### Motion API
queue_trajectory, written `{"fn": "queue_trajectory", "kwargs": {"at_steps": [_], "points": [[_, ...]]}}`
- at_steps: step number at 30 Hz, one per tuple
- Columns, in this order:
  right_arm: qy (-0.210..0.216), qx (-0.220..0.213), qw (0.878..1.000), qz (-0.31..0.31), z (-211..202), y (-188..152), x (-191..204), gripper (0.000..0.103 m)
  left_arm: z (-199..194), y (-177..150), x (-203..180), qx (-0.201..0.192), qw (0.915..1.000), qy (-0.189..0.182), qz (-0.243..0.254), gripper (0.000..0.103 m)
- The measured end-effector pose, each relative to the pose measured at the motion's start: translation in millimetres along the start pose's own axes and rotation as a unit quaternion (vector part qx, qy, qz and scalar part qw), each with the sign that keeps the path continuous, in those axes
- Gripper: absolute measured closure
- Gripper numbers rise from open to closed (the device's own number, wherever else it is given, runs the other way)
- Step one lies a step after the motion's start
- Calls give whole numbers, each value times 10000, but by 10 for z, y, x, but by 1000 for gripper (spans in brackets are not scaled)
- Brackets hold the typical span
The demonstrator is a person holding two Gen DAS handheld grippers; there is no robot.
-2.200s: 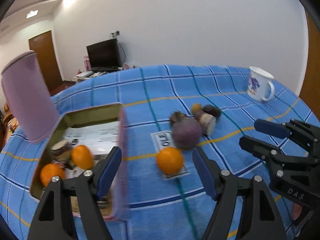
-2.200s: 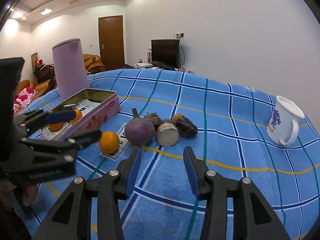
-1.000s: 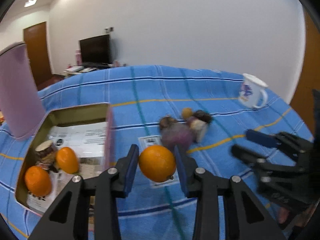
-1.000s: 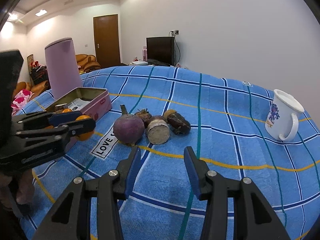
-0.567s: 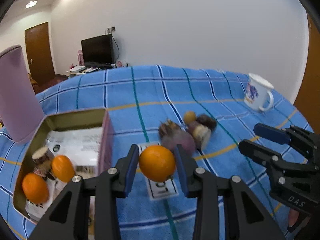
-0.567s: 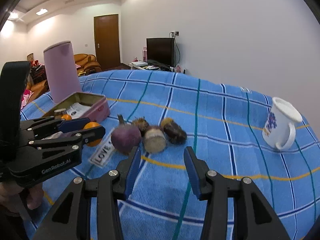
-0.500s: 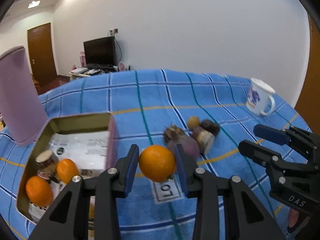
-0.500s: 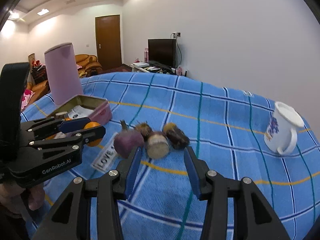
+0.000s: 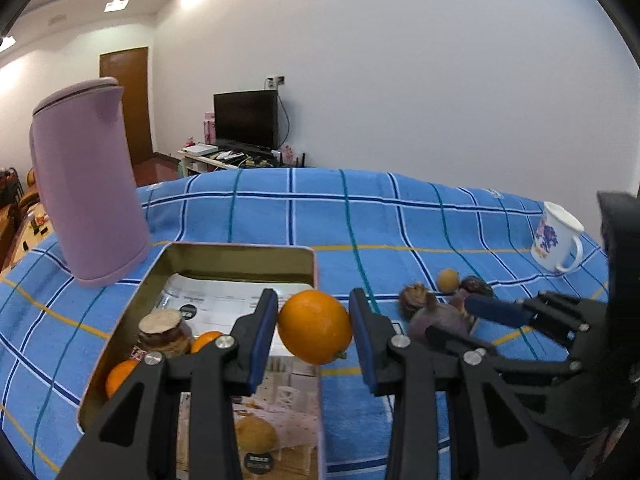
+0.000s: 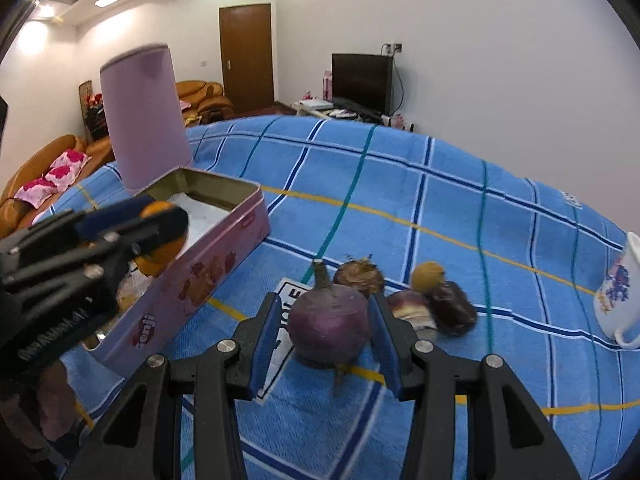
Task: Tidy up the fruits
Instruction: 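Grasp the purple turnip with the right tool while the left tool lifts the orange, then carry the orange and purple turnip over the pink tin tray with both tools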
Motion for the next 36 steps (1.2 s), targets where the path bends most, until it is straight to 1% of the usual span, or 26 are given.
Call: {"fn": "queue_trajectory", "kwargs": {"at_steps": [2, 4, 5, 7, 9, 12, 14, 15, 16, 18, 21, 28, 36], "points": [[-108, 37, 9999, -64, 49, 11, 11, 56, -5, 7, 35, -1, 10000, -12, -63, 65], [-216, 101, 9997, -101, 78, 11, -3, 51, -10, 8, 46, -17, 10000, -10, -86, 65], [-256, 153, 9995, -80, 84, -3, -17, 50, -10, 6, 44, -21, 10000, -11, -78, 65], [-267, 260, 9993, -52, 136, -31, -23, 45, -2, -14, 18, 5, 10000, -28, -47, 65], [-359, 336, 9987, -92, 200, -54, -35, 44, -8, -29, 5, 19, 10000, -52, -18, 65], [-452, 349, 9982, -159, 225, -74, -28, 44, -17, -32, -6, -5, 10000, -87, 9, 65], [-485, 452, 9976, -194, 261, -91, -35, 44, 0, -39, -12, 23, 10000, -75, 32, 65], [-471, 443, 9978, -147, 267, -87, -46, 45, 19, -43, -7, 53, 10000, -72, 26, 65], [-426, 415, 9982, -55, 254, -87, -65, 50, 26, -44, 2, 63, 10000, -67, 21, 65], [-368, 384, 9986, 10, 220, -107, -80, 50, 37, -45, 7, 61, 10000, -46, 22, 65], [-180, 225, 9994, 209, 114, -143, -69, 50, 27, -58, -25, 35, 9999, -35, 90, 65], [-125, -326, 9986, 401, -133, -109, -59, 50, 9, -80, -97, -28, 9997, -99, 225, 65], [-157, -717, 9959, 535, -302, -90, -84, 50, -31, -94, -173, -125, 9992, -157, 348, 65]]}}
Point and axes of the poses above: each gripper's, at about its wrist camera, not at the fingertips, and z roughly the way its jaws point, x to its left, y to its top, the point moved 8 cm from there along z, roughly the way its jaws point, and after that the axes turned 7 degrees about -z, right-handed, at the moved point
